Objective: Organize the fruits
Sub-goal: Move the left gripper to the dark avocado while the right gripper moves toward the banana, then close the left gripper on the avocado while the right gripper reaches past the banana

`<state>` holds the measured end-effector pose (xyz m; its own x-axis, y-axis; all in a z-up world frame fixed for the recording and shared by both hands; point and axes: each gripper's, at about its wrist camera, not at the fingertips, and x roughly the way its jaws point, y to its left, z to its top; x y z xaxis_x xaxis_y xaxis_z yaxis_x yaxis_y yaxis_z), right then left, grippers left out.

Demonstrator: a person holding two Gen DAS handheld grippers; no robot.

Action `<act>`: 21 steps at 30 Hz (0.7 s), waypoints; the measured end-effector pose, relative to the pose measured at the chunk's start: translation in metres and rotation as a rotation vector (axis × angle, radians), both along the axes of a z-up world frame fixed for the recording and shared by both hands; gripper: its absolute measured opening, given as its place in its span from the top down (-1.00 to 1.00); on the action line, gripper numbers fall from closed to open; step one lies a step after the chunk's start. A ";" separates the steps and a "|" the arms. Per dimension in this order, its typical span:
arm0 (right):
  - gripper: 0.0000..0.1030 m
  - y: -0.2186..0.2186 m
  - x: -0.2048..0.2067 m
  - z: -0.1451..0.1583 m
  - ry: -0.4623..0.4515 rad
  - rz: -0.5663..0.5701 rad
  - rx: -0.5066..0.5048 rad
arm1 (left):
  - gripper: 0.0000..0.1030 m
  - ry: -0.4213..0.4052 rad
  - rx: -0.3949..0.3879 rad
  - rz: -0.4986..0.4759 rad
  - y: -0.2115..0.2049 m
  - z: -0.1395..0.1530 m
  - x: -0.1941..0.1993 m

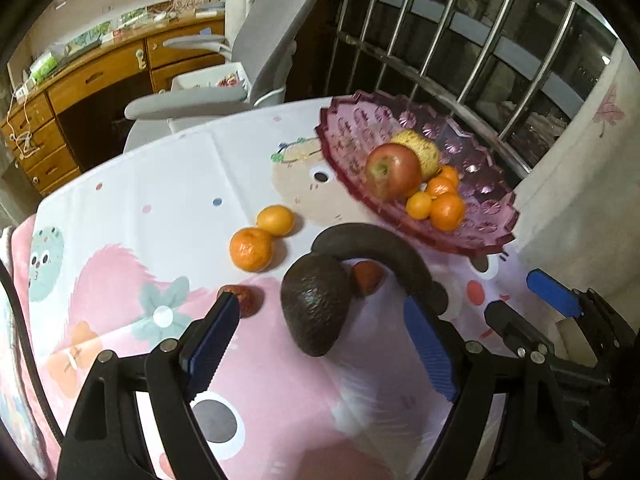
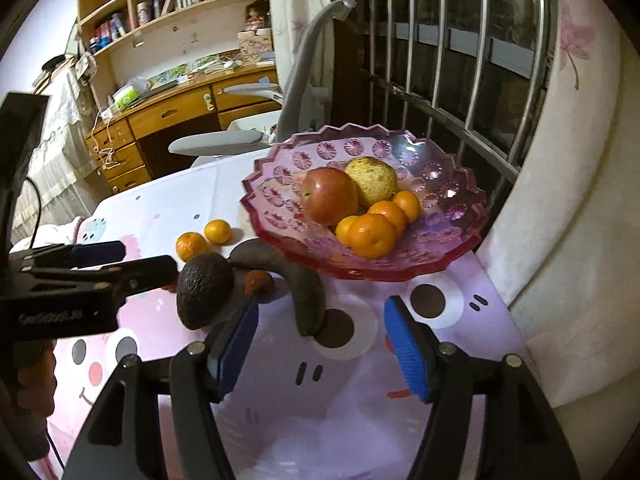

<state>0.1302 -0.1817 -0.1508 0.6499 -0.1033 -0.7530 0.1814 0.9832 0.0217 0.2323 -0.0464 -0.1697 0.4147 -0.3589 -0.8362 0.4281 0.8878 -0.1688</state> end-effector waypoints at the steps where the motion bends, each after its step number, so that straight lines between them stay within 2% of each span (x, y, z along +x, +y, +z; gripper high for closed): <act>1: -0.28 0.004 0.001 -0.002 -0.005 0.013 -0.009 | -0.61 0.009 0.004 0.005 0.001 -0.004 0.003; 7: -0.28 0.025 0.007 -0.022 -0.024 0.101 -0.100 | -0.61 0.081 0.033 0.017 -0.004 -0.031 0.018; 10: -0.28 0.032 0.013 -0.035 -0.010 0.147 -0.144 | -0.61 0.108 0.017 0.022 -0.007 -0.040 0.023; 18: -0.28 0.048 0.031 -0.064 0.026 0.272 -0.239 | -0.61 0.119 0.041 0.012 -0.021 -0.050 0.032; 21: -0.28 0.049 0.038 -0.072 0.042 0.307 -0.235 | -0.60 0.127 0.039 0.021 -0.024 -0.052 0.037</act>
